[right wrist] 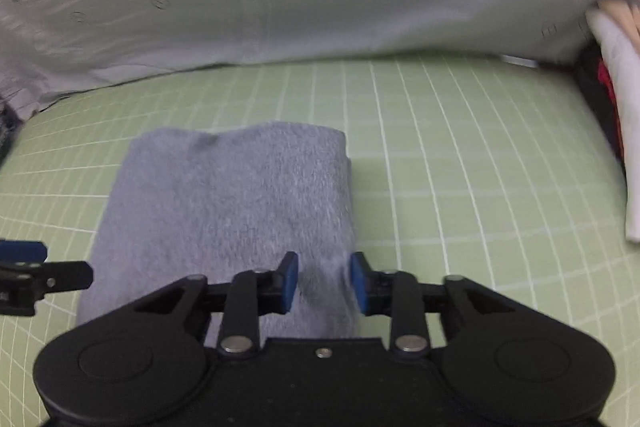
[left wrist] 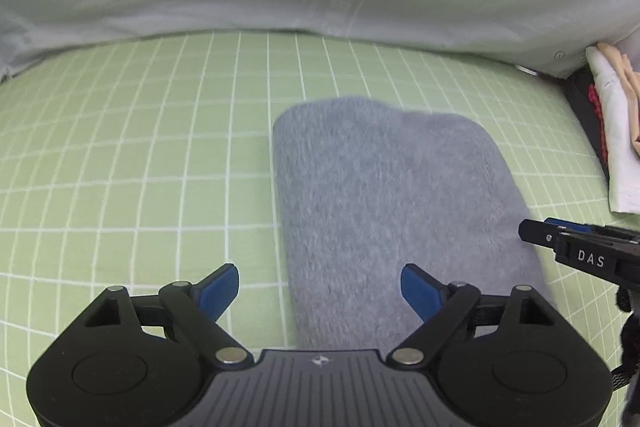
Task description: Fold clothes
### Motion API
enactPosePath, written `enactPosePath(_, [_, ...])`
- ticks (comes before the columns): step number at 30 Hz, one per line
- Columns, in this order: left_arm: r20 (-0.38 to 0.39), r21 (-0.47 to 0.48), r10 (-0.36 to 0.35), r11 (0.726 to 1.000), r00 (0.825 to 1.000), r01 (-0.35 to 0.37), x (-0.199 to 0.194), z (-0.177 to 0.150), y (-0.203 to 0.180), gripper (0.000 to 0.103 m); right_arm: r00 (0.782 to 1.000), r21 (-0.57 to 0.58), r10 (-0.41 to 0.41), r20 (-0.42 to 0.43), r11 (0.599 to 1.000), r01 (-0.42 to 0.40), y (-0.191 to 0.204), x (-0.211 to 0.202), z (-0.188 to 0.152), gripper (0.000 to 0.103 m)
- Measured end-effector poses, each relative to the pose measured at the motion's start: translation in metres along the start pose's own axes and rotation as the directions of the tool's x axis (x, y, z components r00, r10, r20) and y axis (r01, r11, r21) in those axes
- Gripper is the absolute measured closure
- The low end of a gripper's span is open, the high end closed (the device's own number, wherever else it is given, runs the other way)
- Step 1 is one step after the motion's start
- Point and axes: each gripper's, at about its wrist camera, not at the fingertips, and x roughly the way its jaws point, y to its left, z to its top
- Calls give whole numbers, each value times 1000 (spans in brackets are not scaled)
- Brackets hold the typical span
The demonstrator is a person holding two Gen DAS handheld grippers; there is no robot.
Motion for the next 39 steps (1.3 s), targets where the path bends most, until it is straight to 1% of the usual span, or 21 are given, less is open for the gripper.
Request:
enactPosePath(1, [-11, 3, -2, 1000, 1000, 2, 4, -1, -1, 15, 999, 46, 33, 13, 998, -34, -4, 2, -3, 52])
enactPosePath(2, [-20, -3, -3, 1000, 1000, 3, 8, -1, -1, 15, 997, 78, 65, 29, 995, -67, -6, 4, -7, 41])
enactPosePath(3, [-29, -8, -5, 1000, 1000, 5, 12, -1, -1, 15, 997, 87, 71, 35, 994, -74, -6, 6, -9, 22])
enactPosePath(4, [-38, -14, -7, 1000, 999, 7, 16, 0, 0, 15, 998, 71, 55, 34, 996, -58, -3, 9, -10, 18])
enactPosePath(6, [-56, -30, -15, 999, 998, 13, 24, 3, 1, 15, 1000, 24, 16, 17, 1000, -17, 3, 17, -12, 18])
enactPosePath(8, [-64, -42, -27, 999, 998, 24, 30, 6, 3, 15, 1000, -10, 1, 1, 1000, -1, 5, 24, -12, 18])
enactPosePath(11, [-82, -73, -49, 996, 995, 43, 40, 11, 6, 15, 999, 23, 43, -13, 999, -43, -1, 32, -13, 16])
enactPosePath(13, [-96, -85, -84, 993, 992, 76, 45, 15, 7, 15, 998, 57, 64, -26, 996, -63, -3, 38, -13, 15])
enactPosePath(14, [-98, -86, -100, 992, 990, 92, 47, 17, 6, 16, 997, 70, 75, -23, 995, -74, -3, 40, -13, 13])
enactPosePath(15, [-100, -97, -113, 990, 989, 103, 49, 17, 6, 16, 996, 79, 85, -20, 993, -84, -3, 42, -13, 7])
enactPosePath(16, [-102, -107, -125, 988, 987, 114, 51, 17, 6, 19, 996, 75, 91, -17, 993, -90, -1, 44, -14, 3])
enactPosePath(19, [-94, -144, -153, 980, 984, 139, 57, 17, 5, 28, 993, 49, 113, -17, 993, -112, 10, 48, -12, 2])
enactPosePath(20, [-89, -149, -159, 978, 983, 145, 57, 17, 4, 37, 992, 45, 126, -18, 991, -125, 14, 49, -11, 3])
enactPosePath(22, [-85, -167, -185, 971, 979, 169, 58, 17, 2, 55, 985, 39, 170, -26, 985, -169, 24, 48, -10, 18])
enactPosePath(23, [-82, -184, -201, 966, 976, 183, 58, 17, 2, 61, 981, 15, 188, -40, 982, -187, 30, 47, -8, 40])
enactPosePath(24, [-76, -199, -213, 961, 974, 194, 57, 17, 1, 64, 979, 20, 199, -52, 980, -198, 34, 46, -7, 72])
enactPosePath(26, [-49, -193, -226, 958, 973, 212, 47, 16, -1, 73, 974, 107, 221, -56, 971, -214, 34, 42, -7, 73])
enactPosePath(27, [-26, -185, -239, 955, 971, 230, 37, 14, -3, 74, 973, 132, 227, -48, 967, -219, 33, 37, -7, 74])
enactPosePath(32, [57, -149, -285, 945, 957, 290, -12, -6, -10, 76, 974, 139, 227, 19, 964, -228, 39, -15, -16, 75])
enactPosePath(36, [84, -111, -326, 936, 942, 334, -43, -24, -19, 76, 982, 153, 179, 68, 970, -187, 52, -63, -32, 75])
enactPosePath(39, [74, -64, -362, 928, 929, 367, -56, -30, -38, 76, 988, 179, 125, 94, 974, -140, 46, -91, -42, 75])
